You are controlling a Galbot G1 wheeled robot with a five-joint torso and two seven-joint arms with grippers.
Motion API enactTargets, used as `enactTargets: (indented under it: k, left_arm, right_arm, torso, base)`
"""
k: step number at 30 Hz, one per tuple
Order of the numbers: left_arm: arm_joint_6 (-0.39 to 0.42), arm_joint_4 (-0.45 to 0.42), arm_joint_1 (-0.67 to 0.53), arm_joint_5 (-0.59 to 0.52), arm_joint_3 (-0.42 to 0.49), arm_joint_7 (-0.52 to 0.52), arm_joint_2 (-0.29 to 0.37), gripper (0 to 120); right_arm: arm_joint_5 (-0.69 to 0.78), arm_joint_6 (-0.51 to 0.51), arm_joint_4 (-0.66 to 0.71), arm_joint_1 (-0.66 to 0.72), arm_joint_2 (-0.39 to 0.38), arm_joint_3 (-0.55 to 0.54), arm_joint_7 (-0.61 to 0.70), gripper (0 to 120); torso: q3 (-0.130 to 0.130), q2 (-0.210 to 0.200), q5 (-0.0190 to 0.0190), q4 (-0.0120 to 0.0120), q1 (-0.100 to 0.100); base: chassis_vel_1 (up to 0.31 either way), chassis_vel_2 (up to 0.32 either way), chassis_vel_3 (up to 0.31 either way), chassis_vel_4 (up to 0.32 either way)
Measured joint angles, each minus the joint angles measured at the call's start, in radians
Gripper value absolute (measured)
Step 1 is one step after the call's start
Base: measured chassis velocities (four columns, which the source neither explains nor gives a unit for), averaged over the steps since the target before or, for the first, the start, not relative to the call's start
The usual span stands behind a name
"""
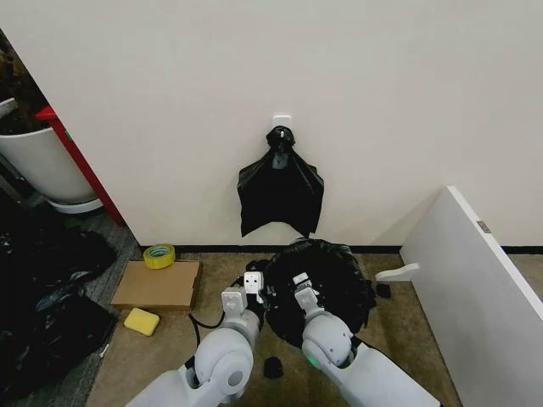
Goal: Place the garbage bag over the trash bin.
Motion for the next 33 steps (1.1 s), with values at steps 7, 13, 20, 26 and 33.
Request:
enactTargets:
  k: [7, 13, 20, 26, 33]
  left_arm:
    - [-0.004, 0.021, -0.007, -0.004, -0.017, 0.002, -0.006, 0]
    - [-0.004, 0.021, -0.008, -0.009, -0.012, 0.002, -0.007, 0]
    - [-0.002, -0.015, 0.019, -0.009, 0.004, 0.007, 0.018, 0]
    - [-0.002, -0.027, 0.022, -0.008, -0.013, 0.008, 0.029, 0]
    - [-0.002, -0.039, 0.024, -0.008, -0.010, 0.009, 0.049, 0]
  right_arm:
    - [0.027, 0.000, 0.205, -0.073, -0.063, 0.017, -0.015, 0]
    - [0.004, 0.001, 0.271, -0.097, -0.076, 0.002, -0.045, 0]
    - [-0.024, 0.002, 0.114, -0.014, -0.023, -0.019, -0.019, 0]
    - [0.006, 0.001, 0.094, -0.011, -0.054, -0.028, 0.007, 0]
    - [0.045, 0.003, 0.106, -0.029, -0.060, -0.070, 0.005, 0]
  torso:
    - [0.000, 0.000, -0.0001, -0.0003, 0.000]
    - [0.000, 0.000, -0.0001, -0.0004, 0.000]
    - [0.000, 0.000, 0.0000, 0.0001, 0.000]
    - [0.000, 0.000, -0.0001, -0.0002, 0.000]
    - [0.000, 0.000, 0.0000, -0.0003, 0.000]
  base:
    - [0.000, 0.000, 0.000, 0.000]
    - [0.000, 0.000, 0.000, 0.000]
    - [0.000, 0.000, 0.000, 0.000]
    - [0.000, 0.000, 0.000, 0.000]
    - [0.000, 0.000, 0.000, 0.000]
